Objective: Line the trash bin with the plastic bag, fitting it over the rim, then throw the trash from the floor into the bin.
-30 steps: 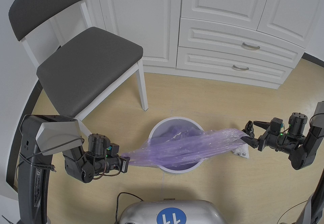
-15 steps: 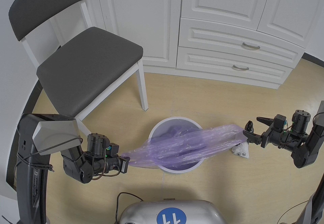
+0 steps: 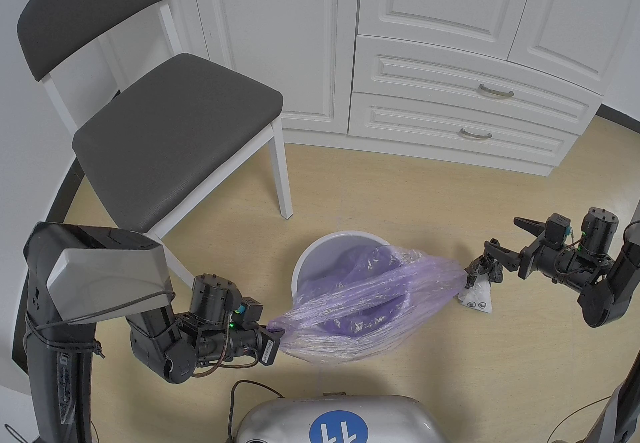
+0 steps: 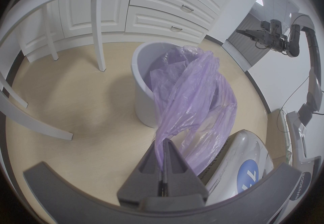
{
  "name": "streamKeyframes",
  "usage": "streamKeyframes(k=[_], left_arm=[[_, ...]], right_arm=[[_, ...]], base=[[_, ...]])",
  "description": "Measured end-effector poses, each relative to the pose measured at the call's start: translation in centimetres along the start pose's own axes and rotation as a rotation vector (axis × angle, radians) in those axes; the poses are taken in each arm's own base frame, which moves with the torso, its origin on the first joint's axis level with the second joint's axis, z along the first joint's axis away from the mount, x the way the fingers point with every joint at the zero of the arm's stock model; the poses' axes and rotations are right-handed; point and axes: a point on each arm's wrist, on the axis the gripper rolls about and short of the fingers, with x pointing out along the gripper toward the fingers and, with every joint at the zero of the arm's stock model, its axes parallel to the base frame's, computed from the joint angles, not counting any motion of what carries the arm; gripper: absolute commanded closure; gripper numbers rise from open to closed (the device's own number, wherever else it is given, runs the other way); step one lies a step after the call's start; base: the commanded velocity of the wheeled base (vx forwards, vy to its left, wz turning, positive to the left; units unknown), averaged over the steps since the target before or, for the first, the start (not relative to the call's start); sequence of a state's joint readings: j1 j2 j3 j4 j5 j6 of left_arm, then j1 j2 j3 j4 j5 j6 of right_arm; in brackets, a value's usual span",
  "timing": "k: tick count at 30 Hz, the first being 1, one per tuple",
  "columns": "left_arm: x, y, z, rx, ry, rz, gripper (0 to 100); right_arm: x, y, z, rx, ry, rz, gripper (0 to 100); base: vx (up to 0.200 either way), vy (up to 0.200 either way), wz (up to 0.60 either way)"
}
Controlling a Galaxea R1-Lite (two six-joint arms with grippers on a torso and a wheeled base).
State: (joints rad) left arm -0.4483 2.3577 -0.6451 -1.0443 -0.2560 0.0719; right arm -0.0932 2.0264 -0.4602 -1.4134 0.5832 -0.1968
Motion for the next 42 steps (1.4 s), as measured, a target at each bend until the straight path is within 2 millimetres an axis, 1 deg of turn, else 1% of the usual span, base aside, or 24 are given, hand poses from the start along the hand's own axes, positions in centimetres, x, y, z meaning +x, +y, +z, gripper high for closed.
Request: streamKeyframes(k=[3, 9, 13, 18, 19, 23, 27, 30, 32, 36, 38, 42], left_arm=[[0.2, 0.3, 0.0, -0.004, -0.003, 0.006, 100], [0.9, 1.9, -0.5, -0.028, 0.0, 0.037, 100], [1.4, 3.0, -1.1, -0.047, 0.008, 0.053, 100], [1.7, 3.6, -1.7, -0.06, 0.02, 0.063, 100], [1.7, 3.7, -1.7, -0.061, 0.02, 0.063, 0], [1.5, 3.8, -2.0, -0.064, 0.025, 0.057, 0], [1.0, 3.7, -2.1, -0.052, 0.024, 0.02, 0], [0.2, 3.7, -2.3, -0.002, 0.025, -0.028, 0], [-0.6, 3.8, -2.5, 0.063, 0.019, -0.093, 0], [-2.0, 3.8, -2.6, 0.111, -0.002, -0.175, 0], [-2.8, 3.9, -2.4, 0.121, -0.014, -0.187, 0], [-3.8, 4.2, -2.1, 0.126, -0.032, -0.182, 0]], right_arm=[[0.5, 0.8, 0.2, -0.006, 0.007, -0.033, 0], [2.4, 3.8, 0.5, -0.029, 0.044, -0.141, 0], [4.0, 6.5, 0.6, -0.052, 0.066, -0.186, 0], [6.3, 10.4, 0.7, -0.121, 0.072, -0.14, 0], [6.7, 11.0, 0.7, -0.147, 0.074, -0.13, 0], [8.4, 13.0, 0.7, -0.301, 0.14, -0.098, 0], [10.0, 14.8, 1.2, -0.417, 0.194, -0.061, 0], [10.8, 16.5, 1.5, -0.49, 0.225, -0.01, 0], [11.2, 17.8, 1.8, -0.549, 0.24, 0.034, 0], [11.8, 19.2, 1.8, -0.644, 0.286, 0.095, 0], [12.2, 19.8, 1.7, -0.69, 0.305, 0.122, 0], [12.9, 20.3, 1.2, -0.742, 0.33, 0.151, 0]], base=[[0.0, 0.0, 0.0], [0.0, 0.0, 0.0], [0.0, 0.0, 0.0], [0.0, 0.0, 0.0], [0.0, 0.0, 0.0], [0.0, 0.0, 0.0], [0.0, 0.0, 0.0], [0.0, 0.0, 0.0], [0.0, 0.0, 0.0], [0.0, 0.0, 0.0], [0.0, 0.0, 0.0], [0.0, 0.0, 0.0]])
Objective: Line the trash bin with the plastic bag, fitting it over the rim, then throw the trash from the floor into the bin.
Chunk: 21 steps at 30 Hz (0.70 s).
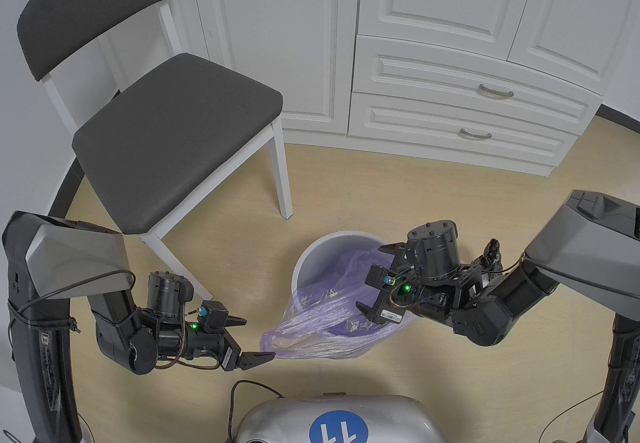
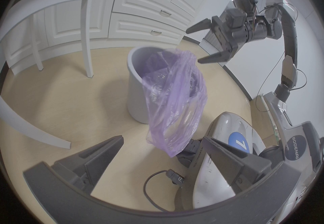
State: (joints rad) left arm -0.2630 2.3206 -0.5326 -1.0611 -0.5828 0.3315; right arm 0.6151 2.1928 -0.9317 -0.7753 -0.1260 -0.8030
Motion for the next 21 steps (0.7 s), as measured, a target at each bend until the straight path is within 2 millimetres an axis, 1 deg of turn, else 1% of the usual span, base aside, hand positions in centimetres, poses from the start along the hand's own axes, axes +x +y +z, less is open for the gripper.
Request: streamKeyframes(k=[6, 18, 19, 21], left_arm=[[-0.6, 0.4, 0.3, 0.0, -0.016, 0.018, 0], [-0.8, 0.7, 0.8, 0.005, -0.031, 0.037, 0], [-0.7, 0.7, 0.8, 0.005, -0.032, 0.037, 0], [-0.7, 0.8, 0.9, 0.005, -0.033, 0.037, 0]], right_arm=[[1.2, 0.5, -0.8, -0.054, 0.03, 0.019, 0], [3.3, 0.6, -1.7, -0.053, 0.07, 0.042, 0], [3.4, 0.6, -1.7, -0.054, 0.072, 0.045, 100], [3.7, 0.6, -1.7, -0.053, 0.073, 0.046, 100]], base=[[0.0, 0.0, 0.0], [0.0, 0.0, 0.0], [0.0, 0.0, 0.0], [0.0, 0.0, 0.0]])
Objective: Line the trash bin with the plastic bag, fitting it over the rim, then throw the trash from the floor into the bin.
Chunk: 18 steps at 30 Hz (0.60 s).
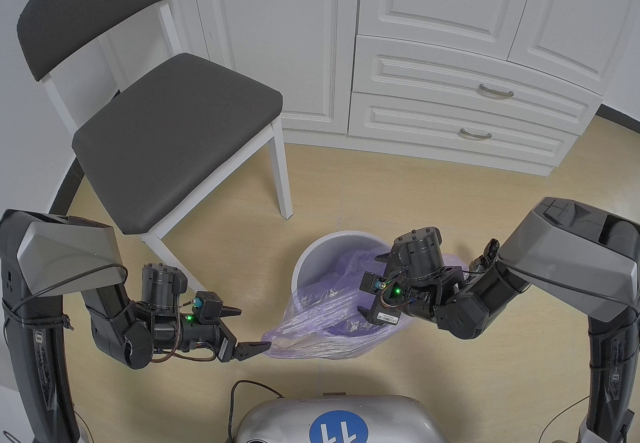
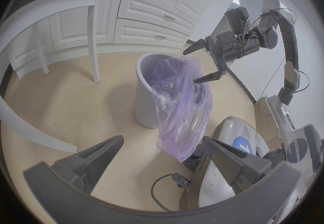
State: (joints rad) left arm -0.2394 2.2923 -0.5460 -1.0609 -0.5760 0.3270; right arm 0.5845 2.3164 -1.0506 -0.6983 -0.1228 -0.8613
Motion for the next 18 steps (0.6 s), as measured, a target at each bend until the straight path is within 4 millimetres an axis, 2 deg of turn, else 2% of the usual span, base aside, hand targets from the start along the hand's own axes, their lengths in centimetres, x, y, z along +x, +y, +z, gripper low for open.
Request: streamKeyframes(k=[7, 18], left_arm=[[0.0, 0.1, 0.0, 0.001, -0.002, 0.001, 0], [-0.2, 0.4, 0.2, 0.0, -0.01, 0.014, 0]], right_arm=[[1.0, -0.1, 0.3, 0.012, -0.011, -0.006, 100], [1.5, -2.6, 3.0, 0.064, -0.088, -0.111, 100]], base=[[0.0, 0.0, 0.0], [0.0, 0.0, 0.0]])
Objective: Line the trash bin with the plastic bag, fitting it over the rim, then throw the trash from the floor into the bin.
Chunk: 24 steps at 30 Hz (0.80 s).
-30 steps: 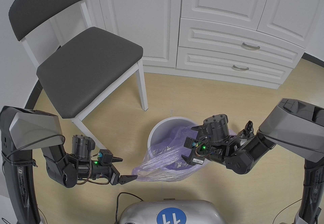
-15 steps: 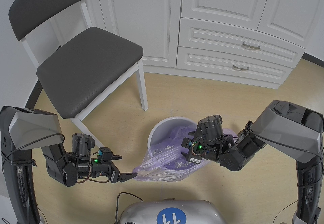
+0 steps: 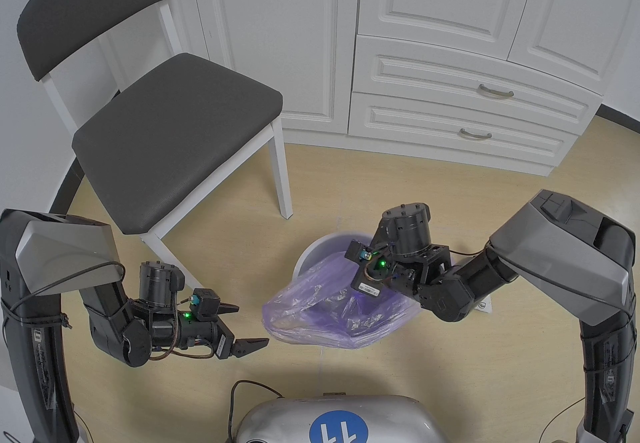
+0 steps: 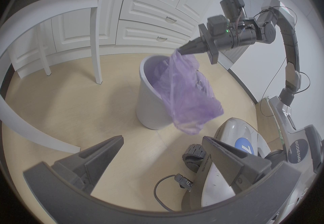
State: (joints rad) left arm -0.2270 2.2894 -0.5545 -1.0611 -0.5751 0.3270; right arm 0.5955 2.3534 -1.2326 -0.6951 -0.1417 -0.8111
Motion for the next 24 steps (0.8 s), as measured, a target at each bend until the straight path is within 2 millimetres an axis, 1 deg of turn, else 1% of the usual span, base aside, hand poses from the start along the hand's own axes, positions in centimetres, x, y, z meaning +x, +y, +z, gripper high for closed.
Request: streamKeyframes(k=[5, 11, 18, 22, 23, 24], left_arm=[[0.0, 0.2, 0.0, -0.001, -0.003, 0.005, 0], [0.0, 0.2, 0.0, -0.001, -0.004, 0.006, 0], [0.1, 0.3, 0.0, -0.001, -0.004, 0.007, 0], [0.1, 0.3, 0.0, 0.0, -0.004, 0.005, 0], [0.1, 0.3, 0.0, 0.0, -0.004, 0.005, 0], [0.1, 0.3, 0.0, 0.0, -0.004, 0.005, 0]], right_arm=[[1.4, -0.4, 1.8, 0.053, -0.025, -0.079, 100], [3.6, 0.6, 3.4, 0.13, -0.053, -0.163, 100], [5.9, 1.0, 5.6, 0.215, -0.189, -0.333, 100], [6.8, 1.2, 6.8, 0.239, -0.25, -0.385, 100], [7.0, 1.3, 7.0, 0.243, -0.259, -0.392, 0], [7.1, 1.4, 7.1, 0.244, -0.263, -0.395, 0]], base=[[0.0, 0.0, 0.0], [0.0, 0.0, 0.0], [0.0, 0.0, 0.0], [0.0, 0.0, 0.0], [0.0, 0.0, 0.0], [0.0, 0.0, 0.0]])
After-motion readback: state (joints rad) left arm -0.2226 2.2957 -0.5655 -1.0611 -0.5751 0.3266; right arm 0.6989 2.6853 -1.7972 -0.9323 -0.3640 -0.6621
